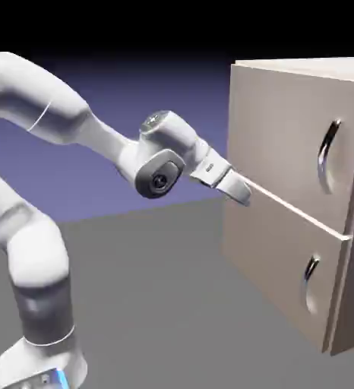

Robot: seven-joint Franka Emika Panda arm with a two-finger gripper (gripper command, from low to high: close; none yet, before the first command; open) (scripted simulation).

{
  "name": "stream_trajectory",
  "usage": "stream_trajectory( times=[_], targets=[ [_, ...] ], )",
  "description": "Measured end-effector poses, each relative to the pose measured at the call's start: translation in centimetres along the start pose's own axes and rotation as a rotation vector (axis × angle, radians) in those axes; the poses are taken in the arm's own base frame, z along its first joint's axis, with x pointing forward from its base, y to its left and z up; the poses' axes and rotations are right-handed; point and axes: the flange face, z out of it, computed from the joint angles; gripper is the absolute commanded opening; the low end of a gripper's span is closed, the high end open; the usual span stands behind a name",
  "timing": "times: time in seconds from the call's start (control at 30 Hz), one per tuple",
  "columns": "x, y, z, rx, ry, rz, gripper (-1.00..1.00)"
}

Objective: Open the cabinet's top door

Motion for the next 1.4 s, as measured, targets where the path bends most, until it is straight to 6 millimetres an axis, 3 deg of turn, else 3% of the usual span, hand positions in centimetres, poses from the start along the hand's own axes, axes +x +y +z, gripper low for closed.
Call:
stream_trajectory(
  times=[0.33, 0.67, 1.03, 1.4],
  targets=[
    [2.1, -3.9, -4.2, 0.106, 0.090, -0.050, 1.00],
    [4.1, -5.3, -7.9, 0.204, 0.190, -0.073, 1.00],
    [6.7, -4.5, -10.1, 0.303, 0.303, -0.066, 1.00],
    [9.6, -1.7, -9.6, 0.391, 0.406, -0.034, 1.00]
  ],
)
